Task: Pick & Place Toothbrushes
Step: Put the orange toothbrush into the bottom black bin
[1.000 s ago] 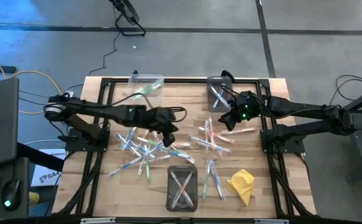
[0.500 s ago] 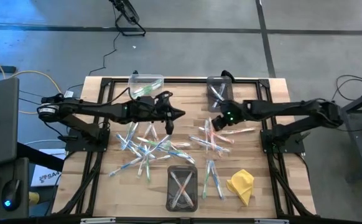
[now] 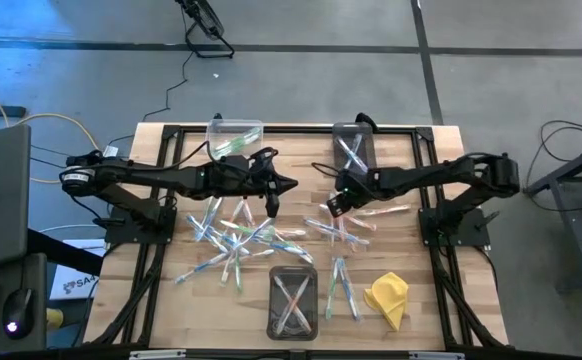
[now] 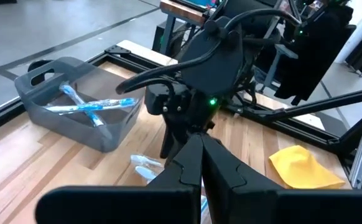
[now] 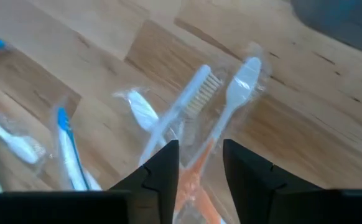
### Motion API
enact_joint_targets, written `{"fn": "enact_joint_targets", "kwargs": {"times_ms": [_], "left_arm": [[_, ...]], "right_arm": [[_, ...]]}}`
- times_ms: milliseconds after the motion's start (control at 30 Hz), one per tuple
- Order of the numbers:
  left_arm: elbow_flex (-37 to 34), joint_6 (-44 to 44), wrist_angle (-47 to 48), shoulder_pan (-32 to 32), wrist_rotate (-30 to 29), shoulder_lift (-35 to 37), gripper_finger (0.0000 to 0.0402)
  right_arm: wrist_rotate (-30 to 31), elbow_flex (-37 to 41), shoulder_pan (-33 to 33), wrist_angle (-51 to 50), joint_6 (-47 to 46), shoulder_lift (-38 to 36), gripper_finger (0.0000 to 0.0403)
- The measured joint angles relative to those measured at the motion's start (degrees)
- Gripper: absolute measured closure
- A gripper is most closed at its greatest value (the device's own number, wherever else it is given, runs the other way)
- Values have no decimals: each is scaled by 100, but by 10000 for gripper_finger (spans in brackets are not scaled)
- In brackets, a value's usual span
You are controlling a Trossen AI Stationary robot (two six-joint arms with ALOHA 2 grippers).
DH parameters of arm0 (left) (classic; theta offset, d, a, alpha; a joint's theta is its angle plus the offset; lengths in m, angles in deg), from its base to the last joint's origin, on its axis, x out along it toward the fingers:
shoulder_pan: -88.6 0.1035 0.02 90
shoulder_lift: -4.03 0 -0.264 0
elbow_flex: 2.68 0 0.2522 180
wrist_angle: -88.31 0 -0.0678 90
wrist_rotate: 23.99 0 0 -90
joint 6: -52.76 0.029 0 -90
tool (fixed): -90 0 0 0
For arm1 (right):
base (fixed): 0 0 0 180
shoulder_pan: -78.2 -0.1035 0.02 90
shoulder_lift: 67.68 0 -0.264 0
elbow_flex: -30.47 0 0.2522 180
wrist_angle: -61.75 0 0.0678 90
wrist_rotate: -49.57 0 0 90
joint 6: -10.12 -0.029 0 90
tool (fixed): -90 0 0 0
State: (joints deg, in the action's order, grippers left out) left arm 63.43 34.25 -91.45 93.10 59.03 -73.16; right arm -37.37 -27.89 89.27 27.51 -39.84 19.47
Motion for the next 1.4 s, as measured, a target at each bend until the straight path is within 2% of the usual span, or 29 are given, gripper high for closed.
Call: {"fn": "enact_joint_targets", "kwargs": {"times_ms": [200,367,867,1200,1400], "left_arm": [[0,0,-1,0,2,-2,401],[0,-2,0,0,7,-2,401],[0,-3,0,0,12,-4,401],[0,-195,1,0,15,-4,401],[0,-195,2,0,15,-4,401]], "right_arm": [[268,0,7,65,-140,94,323],[284,0,22,47,-133,127,335],[546,0,-62,19,-316,147,337],[778,0,-95,16,-72,147,337],[857,77,-96,19,-101,147,310]]}}
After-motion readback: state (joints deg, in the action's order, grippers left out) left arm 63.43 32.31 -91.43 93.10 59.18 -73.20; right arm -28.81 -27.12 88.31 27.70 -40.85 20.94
